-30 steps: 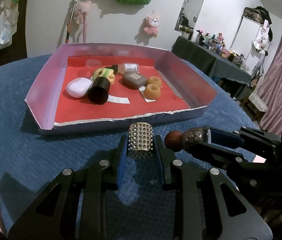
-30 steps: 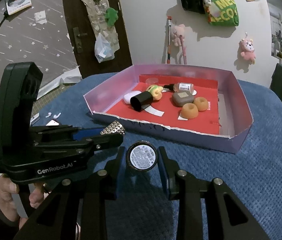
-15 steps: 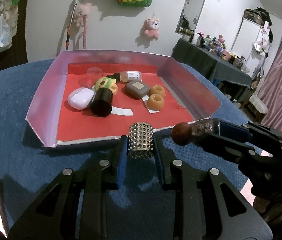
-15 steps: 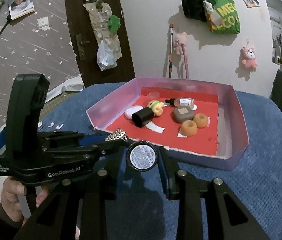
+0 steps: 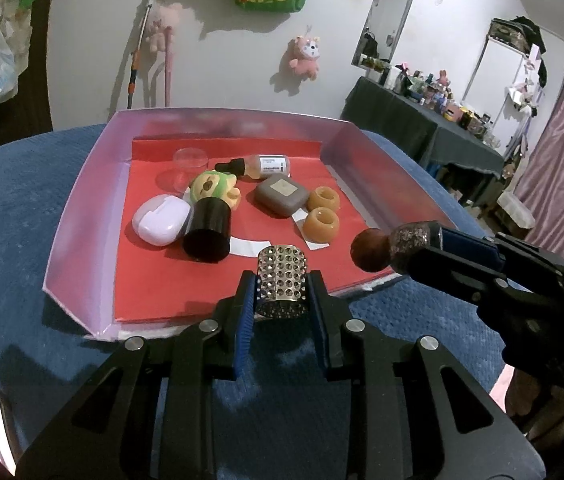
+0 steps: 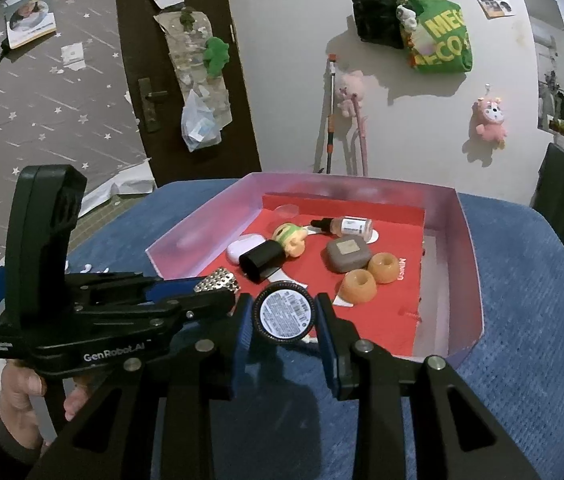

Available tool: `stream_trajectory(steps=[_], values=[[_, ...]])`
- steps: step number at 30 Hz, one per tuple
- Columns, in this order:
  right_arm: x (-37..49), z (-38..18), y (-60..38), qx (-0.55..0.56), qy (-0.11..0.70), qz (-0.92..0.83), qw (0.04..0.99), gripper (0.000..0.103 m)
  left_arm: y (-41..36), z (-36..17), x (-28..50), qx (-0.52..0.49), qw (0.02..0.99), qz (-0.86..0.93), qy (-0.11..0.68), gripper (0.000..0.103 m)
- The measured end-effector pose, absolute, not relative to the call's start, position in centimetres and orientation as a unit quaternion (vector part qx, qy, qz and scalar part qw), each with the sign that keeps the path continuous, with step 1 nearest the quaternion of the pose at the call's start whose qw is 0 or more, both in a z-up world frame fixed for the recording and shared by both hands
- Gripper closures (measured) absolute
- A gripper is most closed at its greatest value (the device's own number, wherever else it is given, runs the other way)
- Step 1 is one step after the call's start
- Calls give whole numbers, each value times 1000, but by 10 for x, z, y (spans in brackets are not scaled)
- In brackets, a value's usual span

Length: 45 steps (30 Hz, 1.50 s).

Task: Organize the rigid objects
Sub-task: 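Carry the studded cylinder and red-topped bottle with both tools into the pink box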

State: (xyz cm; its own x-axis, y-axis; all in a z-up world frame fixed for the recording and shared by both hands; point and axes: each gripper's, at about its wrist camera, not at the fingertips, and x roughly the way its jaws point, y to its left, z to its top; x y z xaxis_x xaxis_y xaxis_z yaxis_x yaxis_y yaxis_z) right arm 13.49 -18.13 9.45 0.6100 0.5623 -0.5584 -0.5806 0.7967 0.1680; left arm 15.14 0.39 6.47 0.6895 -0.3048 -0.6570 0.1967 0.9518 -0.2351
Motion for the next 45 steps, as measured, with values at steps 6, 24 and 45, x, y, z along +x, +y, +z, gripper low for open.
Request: stream_trajectory(steps=[6, 24, 45], values=[[153, 90, -179, -16, 315, 312, 896, 70, 4, 62, 164, -71, 912, -139, 380, 79], [195, 63, -168, -21, 362, 295, 884, 70, 8, 39, 196, -81, 893, -141, 420, 79], [213, 46, -166, -41, 420, 279, 862, 70, 21, 24, 215, -96, 883, -132, 439, 79]])
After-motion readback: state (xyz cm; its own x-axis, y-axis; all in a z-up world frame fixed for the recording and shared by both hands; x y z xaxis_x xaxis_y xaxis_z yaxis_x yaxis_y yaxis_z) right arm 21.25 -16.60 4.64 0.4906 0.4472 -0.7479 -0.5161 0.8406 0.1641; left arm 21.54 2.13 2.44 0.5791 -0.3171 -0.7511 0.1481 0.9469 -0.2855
